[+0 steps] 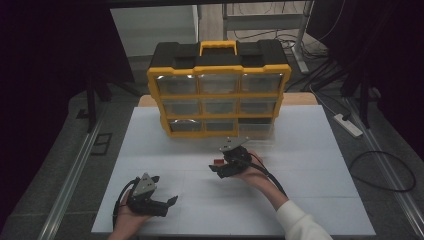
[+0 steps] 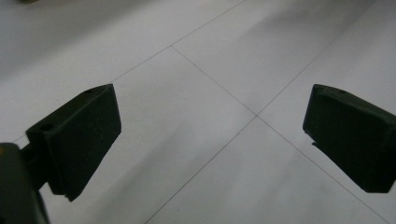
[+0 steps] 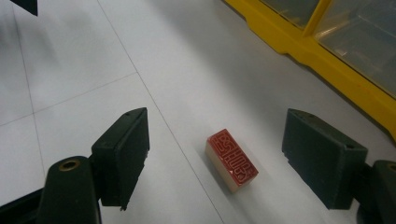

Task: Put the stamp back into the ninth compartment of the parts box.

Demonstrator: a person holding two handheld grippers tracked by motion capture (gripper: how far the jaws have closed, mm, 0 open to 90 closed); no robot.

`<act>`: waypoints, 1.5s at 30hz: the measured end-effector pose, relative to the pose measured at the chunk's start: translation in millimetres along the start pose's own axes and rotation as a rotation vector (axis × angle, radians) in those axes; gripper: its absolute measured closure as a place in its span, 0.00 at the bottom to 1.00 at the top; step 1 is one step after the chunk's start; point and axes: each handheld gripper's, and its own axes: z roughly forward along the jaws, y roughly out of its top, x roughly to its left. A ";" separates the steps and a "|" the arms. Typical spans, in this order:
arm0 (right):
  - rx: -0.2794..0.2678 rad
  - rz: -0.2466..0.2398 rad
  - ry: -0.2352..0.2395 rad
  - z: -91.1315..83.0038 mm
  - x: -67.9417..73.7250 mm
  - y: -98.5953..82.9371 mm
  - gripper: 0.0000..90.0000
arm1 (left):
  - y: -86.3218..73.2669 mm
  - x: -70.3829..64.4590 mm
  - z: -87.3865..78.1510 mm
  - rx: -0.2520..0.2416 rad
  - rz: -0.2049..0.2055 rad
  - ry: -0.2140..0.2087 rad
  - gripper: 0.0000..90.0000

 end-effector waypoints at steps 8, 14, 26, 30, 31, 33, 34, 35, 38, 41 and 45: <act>0.039 -0.037 -0.013 7.7 4.5 -2.4 0.29 | 0.0 -0.3 0.0 0.001 0.002 0.000 0.05; 0.065 -0.033 -0.031 14.5 3.2 -5.7 0.30 | -0.1 -0.3 0.2 0.001 0.004 -0.002 0.05; 0.094 -0.019 -0.039 25.8 0.8 -11.0 0.34 | -0.1 -0.5 0.3 0.002 0.008 -0.005 0.05; 0.102 -0.007 -0.042 27.9 -1.1 -12.5 0.39 | -0.1 -0.8 0.3 0.003 0.009 -0.006 0.05; 0.105 -0.007 -0.046 28.1 -1.8 -12.8 0.41 | -0.1 -0.8 0.4 0.004 0.010 -0.006 0.05; 0.103 -0.001 -0.043 28.4 -2.8 -13.3 0.44 | -0.2 -0.9 0.5 0.006 0.011 -0.008 0.05; 0.100 0.000 -0.041 28.5 -3.2 -13.5 0.46 | -0.2 -1.0 0.6 0.006 0.011 -0.007 0.05; 0.103 0.003 -0.044 28.4 -3.3 -13.6 0.49 | -0.2 -1.0 0.6 0.006 0.011 -0.007 0.05; 0.108 -0.003 -0.046 28.7 -4.7 -14.0 0.60 | -0.2 -0.8 0.5 0.006 0.012 -0.008 0.05; 0.118 -0.008 -0.045 28.8 -5.1 -14.4 0.66 | -0.3 -0.8 0.6 0.007 0.012 -0.008 0.05; 0.115 -0.021 -0.017 27.1 -5.2 -13.3 0.83 | -0.3 -0.7 0.1 0.003 0.010 -0.008 0.05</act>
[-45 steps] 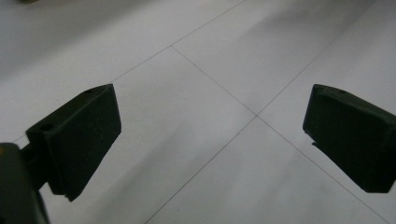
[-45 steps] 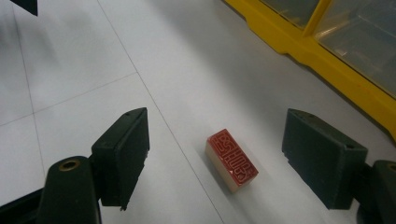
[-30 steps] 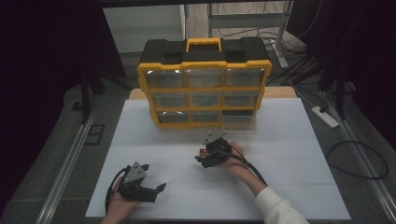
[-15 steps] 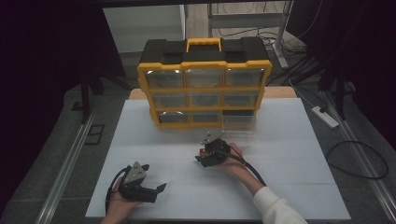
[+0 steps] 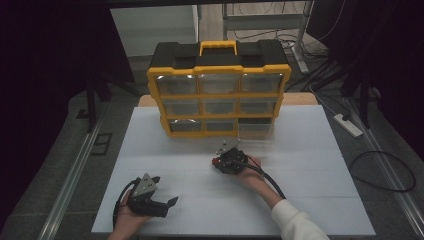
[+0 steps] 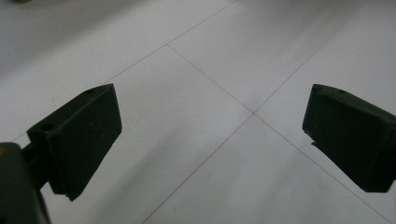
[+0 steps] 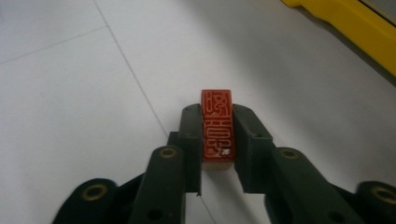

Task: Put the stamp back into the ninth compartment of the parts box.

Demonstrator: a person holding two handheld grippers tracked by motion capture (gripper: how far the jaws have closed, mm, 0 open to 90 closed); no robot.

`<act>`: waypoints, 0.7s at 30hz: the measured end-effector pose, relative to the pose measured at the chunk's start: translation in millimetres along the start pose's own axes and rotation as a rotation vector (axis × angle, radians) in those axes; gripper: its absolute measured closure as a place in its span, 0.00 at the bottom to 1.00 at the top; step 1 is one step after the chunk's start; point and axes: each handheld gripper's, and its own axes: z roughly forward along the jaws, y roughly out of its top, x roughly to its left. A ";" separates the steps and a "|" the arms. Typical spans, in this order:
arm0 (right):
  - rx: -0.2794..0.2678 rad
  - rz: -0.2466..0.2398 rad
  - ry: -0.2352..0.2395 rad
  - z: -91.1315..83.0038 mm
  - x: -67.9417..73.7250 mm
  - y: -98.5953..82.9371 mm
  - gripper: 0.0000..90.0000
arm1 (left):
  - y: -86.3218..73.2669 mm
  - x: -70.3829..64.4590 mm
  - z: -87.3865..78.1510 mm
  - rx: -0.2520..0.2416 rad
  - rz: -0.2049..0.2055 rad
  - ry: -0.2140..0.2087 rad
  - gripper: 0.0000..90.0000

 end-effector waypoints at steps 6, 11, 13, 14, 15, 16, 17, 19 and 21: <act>-0.008 -0.030 0.010 -3.2 3.2 2.8 0.83 | -0.1 0.1 -0.1 0.000 0.000 -0.001 0.05; -0.055 -0.042 0.005 -14.4 5.0 8.5 0.83 | 0.0 0.4 0.0 0.000 0.001 -0.001 0.05; -0.076 -0.041 0.003 -19.7 5.3 11.0 0.83 | 0.0 0.3 0.2 0.003 0.003 0.000 0.05; -0.085 -0.041 0.004 -22.4 5.3 12.2 0.83 | 0.0 0.1 0.4 0.003 0.002 0.001 0.05; -0.095 -0.038 0.006 -24.8 5.2 13.3 0.83 | 0.0 0.0 0.5 0.003 0.002 0.001 0.05; -0.102 -0.034 0.006 -27.2 5.0 14.3 0.83 | 0.0 0.0 0.5 0.003 0.002 0.001 0.05; -0.102 -0.034 0.006 -27.2 5.0 14.3 0.83 | 0.0 0.0 0.6 0.003 0.002 0.001 0.05; -0.125 -0.027 0.009 -33.5 4.1 16.5 0.83 | 0.0 0.1 0.7 0.003 0.001 0.001 0.05; -0.135 -0.024 0.009 -36.9 3.6 17.5 0.83 | 0.0 0.1 0.6 0.003 0.001 0.001 0.05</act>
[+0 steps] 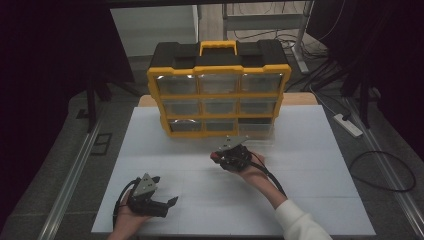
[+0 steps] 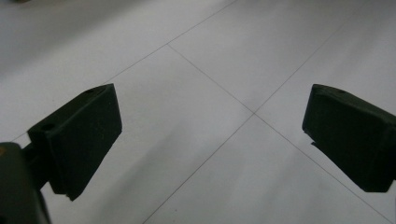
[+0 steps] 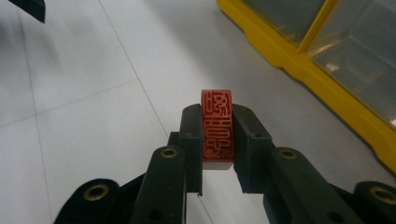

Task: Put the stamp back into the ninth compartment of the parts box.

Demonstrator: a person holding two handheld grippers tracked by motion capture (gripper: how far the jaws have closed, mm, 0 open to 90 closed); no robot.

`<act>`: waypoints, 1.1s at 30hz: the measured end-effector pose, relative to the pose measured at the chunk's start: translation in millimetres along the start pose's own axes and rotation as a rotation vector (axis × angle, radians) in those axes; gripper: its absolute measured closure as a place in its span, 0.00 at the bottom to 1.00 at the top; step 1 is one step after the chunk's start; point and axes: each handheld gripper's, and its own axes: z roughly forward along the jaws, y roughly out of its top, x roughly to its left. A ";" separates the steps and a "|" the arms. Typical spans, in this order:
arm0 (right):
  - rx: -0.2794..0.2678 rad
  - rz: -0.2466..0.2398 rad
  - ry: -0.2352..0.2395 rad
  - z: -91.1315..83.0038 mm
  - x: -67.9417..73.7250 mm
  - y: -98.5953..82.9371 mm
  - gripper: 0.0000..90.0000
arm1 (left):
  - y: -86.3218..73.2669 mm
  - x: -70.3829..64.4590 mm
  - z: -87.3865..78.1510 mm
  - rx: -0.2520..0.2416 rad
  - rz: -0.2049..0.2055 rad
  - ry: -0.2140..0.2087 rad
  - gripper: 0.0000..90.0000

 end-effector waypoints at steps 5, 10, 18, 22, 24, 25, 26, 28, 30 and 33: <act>-0.028 0.013 0.006 -6.8 -1.2 3.7 0.83 | 0.0 0.0 0.0 0.000 0.001 -0.002 0.06; -0.055 0.019 0.008 -13.3 -1.8 7.6 0.83 | 0.0 0.1 0.1 -0.001 0.000 -0.003 0.06; -0.097 0.027 0.004 -24.7 -2.7 13.2 0.83 | 0.0 0.1 0.1 -0.002 -0.001 -0.002 0.06; -0.125 0.029 0.001 -32.2 -3.8 16.7 0.83 | 0.0 0.1 0.2 -0.001 0.000 -0.002 0.06; -0.140 0.027 -0.003 -36.3 -4.6 18.4 0.83 | 0.0 0.1 0.2 -0.001 0.000 -0.002 0.06; -0.147 0.027 -0.004 -39.0 -5.1 19.4 0.83 | 0.0 0.1 0.2 -0.001 0.000 -0.002 0.06; -0.152 0.028 -0.005 -40.4 -5.4 20.0 0.83 | 0.0 0.0 0.2 -0.001 0.000 -0.002 0.06; -0.165 0.031 -0.008 -44.5 -6.1 21.6 0.83 | 0.0 0.2 0.2 -0.001 0.002 0.000 0.06; -0.179 0.035 -0.008 -48.2 -7.0 22.9 0.83 | 0.0 0.3 0.1 -0.002 0.001 0.001 0.06; -0.198 0.035 -0.013 -53.4 -7.7 24.8 0.83 | -0.1 0.3 0.1 -0.001 0.002 0.000 0.06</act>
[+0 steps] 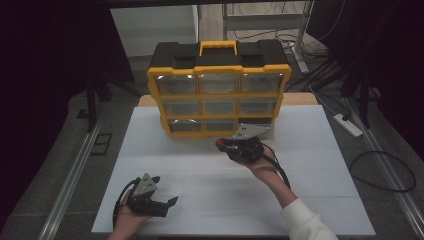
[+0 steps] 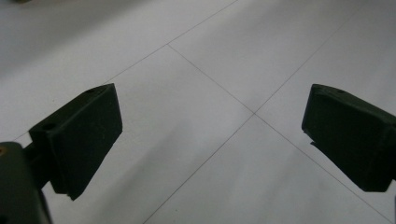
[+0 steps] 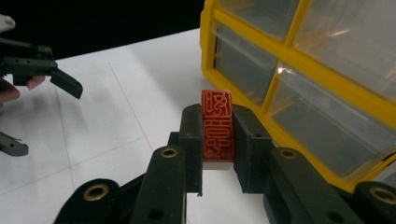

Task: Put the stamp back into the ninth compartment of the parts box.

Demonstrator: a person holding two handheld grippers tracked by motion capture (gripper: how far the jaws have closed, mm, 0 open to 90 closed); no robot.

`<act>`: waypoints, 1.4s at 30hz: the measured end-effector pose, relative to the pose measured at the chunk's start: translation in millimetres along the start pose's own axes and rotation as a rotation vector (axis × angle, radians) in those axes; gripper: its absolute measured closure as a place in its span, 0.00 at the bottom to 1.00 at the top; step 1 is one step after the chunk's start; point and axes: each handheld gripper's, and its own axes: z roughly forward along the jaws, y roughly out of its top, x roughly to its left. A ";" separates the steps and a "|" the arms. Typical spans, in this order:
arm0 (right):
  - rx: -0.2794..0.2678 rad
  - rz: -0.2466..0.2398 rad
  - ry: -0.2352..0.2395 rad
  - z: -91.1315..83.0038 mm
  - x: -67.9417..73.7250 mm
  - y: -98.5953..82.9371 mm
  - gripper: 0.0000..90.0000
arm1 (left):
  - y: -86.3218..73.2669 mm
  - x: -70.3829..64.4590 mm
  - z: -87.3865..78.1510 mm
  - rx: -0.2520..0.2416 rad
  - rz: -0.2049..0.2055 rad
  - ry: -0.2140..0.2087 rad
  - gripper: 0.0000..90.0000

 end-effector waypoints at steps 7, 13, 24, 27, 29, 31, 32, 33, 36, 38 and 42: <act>-0.026 0.005 -0.015 -9.9 -3.2 5.1 0.83 | 0.0 -0.1 -0.1 0.001 0.002 -0.001 0.06; -0.044 0.009 -0.032 -18.0 -7.5 8.1 0.83 | 0.0 -0.2 0.1 0.002 0.004 -0.001 0.06; -0.080 0.023 -0.064 -32.1 -15.3 11.9 0.83 | -0.1 -0.3 0.2 0.004 0.006 -0.001 0.06; -0.091 0.030 -0.077 -36.2 -18.6 12.3 0.83 | -0.1 -0.4 0.3 0.004 0.007 -0.001 0.06; -0.094 0.033 -0.083 -38.5 -21.0 12.3 0.83 | -0.1 -0.4 0.1 0.004 0.007 -0.001 0.06; -0.099 0.040 -0.089 -40.6 -22.9 12.3 0.83 | -0.1 -0.3 0.0 0.004 0.006 -0.001 0.06; -0.099 0.043 -0.093 -41.6 -24.0 12.4 0.83 | -0.1 -0.3 0.0 0.004 0.006 -0.001 0.06; -0.100 0.046 -0.098 -42.8 -25.4 12.4 0.83 | -0.1 -0.4 0.1 0.004 0.007 -0.001 0.06; -0.103 0.053 -0.112 -46.0 -29.5 11.9 0.83 | -0.1 -0.5 0.3 0.003 0.007 -0.001 0.06; -0.105 0.057 -0.118 -47.3 -31.6 11.4 0.83 | -0.1 -0.5 0.4 0.004 0.008 0.000 0.06; -0.111 0.078 -0.149 -52.6 -40.8 8.6 0.83 | -0.1 -0.6 0.5 0.005 0.007 -0.002 0.06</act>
